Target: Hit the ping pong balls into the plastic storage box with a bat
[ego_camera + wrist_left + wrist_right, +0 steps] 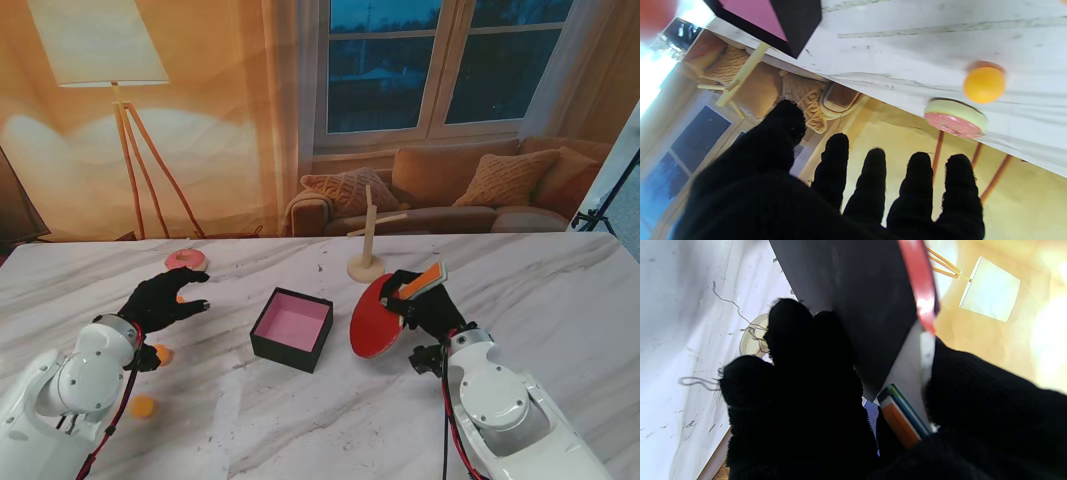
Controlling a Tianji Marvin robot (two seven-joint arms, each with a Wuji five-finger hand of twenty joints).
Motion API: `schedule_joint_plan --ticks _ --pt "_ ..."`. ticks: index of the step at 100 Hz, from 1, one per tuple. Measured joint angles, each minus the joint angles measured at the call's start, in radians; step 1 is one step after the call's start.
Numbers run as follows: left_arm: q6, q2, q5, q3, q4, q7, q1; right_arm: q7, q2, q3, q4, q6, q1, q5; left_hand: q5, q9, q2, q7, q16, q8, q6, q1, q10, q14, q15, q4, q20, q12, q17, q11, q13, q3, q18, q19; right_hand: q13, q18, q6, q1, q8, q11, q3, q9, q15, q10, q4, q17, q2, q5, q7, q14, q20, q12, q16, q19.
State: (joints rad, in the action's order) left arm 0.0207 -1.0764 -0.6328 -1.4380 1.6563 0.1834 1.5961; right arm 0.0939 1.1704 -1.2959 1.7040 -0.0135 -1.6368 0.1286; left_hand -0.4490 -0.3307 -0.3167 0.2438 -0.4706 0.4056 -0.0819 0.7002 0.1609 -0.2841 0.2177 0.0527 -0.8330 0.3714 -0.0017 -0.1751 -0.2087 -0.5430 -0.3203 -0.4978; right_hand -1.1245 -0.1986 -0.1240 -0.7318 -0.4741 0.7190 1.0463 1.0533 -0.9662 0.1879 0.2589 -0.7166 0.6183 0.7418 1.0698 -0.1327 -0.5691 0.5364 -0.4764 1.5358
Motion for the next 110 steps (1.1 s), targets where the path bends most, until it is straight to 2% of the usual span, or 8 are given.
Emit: schedule_joint_plan --ticks 10,24,49,69,79,105,110 --pt "0.023 0.005 -0.013 -0.008 -0.018 0.004 -0.006 0.0 0.0 0.0 0.001 0.0 -0.002 0.0 0.018 0.021 -0.022 0.009 -0.012 0.0 0.008 -0.001 -0.017 -0.001 0.001 0.002 0.07 0.003 -0.021 -0.011 0.0 -0.055 -0.015 -0.148 0.0 0.0 0.0 0.0 0.0 0.0 0.0 0.0 0.0 0.0 0.0 0.0 0.0 0.0 0.0 0.0 0.0 0.0 0.0 0.0" --pt "0.051 0.008 -0.046 -0.005 -0.068 0.001 -0.03 0.0 0.0 0.0 0.001 0.0 -0.002 -0.002 0.018 0.021 -0.033 0.035 -0.051 0.007 0.013 0.0 -0.028 -0.027 0.043 0.003 0.108 0.023 -0.022 -0.022 0.0 -0.111 -0.03 -0.297 0.0 0.0 0.0 0.0 0.0 0.001 0.0 0.0 -0.002 0.0 0.0 0.0 0.0 0.0 0.0 0.0 0.0 0.0 0.0 0.001" --pt "0.117 0.014 -0.086 0.043 -0.159 -0.018 -0.083 -0.002 0.0 0.0 0.001 -0.004 -0.003 -0.008 0.017 0.042 -0.044 0.074 -0.074 0.019 0.023 0.0 -0.041 -0.059 0.076 0.004 0.122 0.045 -0.021 -0.061 0.0 -0.136 -0.037 -0.364 0.0 0.0 0.0 0.0 0.0 0.002 -0.001 0.0 -0.003 0.0 0.0 0.001 -0.001 0.0 0.0 0.0 -0.001 0.0 0.0 0.002" --pt "0.14 0.016 -0.103 0.089 -0.233 -0.015 -0.138 -0.003 0.0 -0.001 0.004 -0.005 -0.007 -0.018 0.017 0.042 -0.045 0.098 -0.078 0.021 0.023 0.0 -0.053 -0.068 0.107 0.004 0.132 0.048 -0.016 -0.072 0.0 -0.162 -0.038 -0.415 0.0 0.0 0.0 0.0 0.0 0.004 -0.001 0.0 -0.012 0.0 0.0 0.002 -0.001 0.0 0.0 0.0 -0.003 0.0 0.0 0.009" --pt "0.153 0.017 -0.11 0.114 -0.274 -0.01 -0.173 -0.006 0.0 -0.003 0.006 -0.002 -0.009 -0.018 0.017 0.042 -0.069 0.111 -0.084 0.021 0.024 0.001 -0.055 -0.075 0.111 0.005 0.142 0.051 -0.011 -0.084 0.0 -0.183 -0.038 -0.432 0.0 0.0 0.0 0.0 0.0 0.004 -0.001 0.0 -0.013 0.0 0.0 0.002 -0.001 0.0 0.0 0.0 -0.004 0.0 0.0 0.009" --pt "0.169 0.018 -0.097 0.173 -0.367 -0.009 -0.254 -0.01 0.0 -0.006 0.008 0.002 -0.012 -0.034 0.031 0.07 -0.084 0.114 -0.084 0.021 0.035 0.001 -0.077 -0.094 0.131 0.005 0.146 0.052 0.003 -0.086 0.0 -0.199 -0.039 -0.465 0.0 0.0 0.0 0.0 0.0 0.005 -0.002 0.0 -0.014 0.0 0.0 0.002 -0.004 0.0 0.0 0.0 -0.006 0.003 0.0 0.01" --pt "0.169 0.019 -0.096 0.184 -0.38 -0.008 -0.268 -0.011 0.0 -0.006 0.011 0.002 -0.014 -0.042 0.031 0.07 -0.094 0.117 -0.085 0.021 0.035 0.024 -0.078 -0.096 0.152 0.008 0.148 0.052 0.013 -0.089 0.0 -0.214 -0.039 -0.482 0.0 0.0 0.0 0.0 0.0 0.005 -0.008 0.0 -0.014 0.0 -0.001 0.002 -0.006 0.0 0.0 0.0 -0.006 0.003 0.0 0.01"
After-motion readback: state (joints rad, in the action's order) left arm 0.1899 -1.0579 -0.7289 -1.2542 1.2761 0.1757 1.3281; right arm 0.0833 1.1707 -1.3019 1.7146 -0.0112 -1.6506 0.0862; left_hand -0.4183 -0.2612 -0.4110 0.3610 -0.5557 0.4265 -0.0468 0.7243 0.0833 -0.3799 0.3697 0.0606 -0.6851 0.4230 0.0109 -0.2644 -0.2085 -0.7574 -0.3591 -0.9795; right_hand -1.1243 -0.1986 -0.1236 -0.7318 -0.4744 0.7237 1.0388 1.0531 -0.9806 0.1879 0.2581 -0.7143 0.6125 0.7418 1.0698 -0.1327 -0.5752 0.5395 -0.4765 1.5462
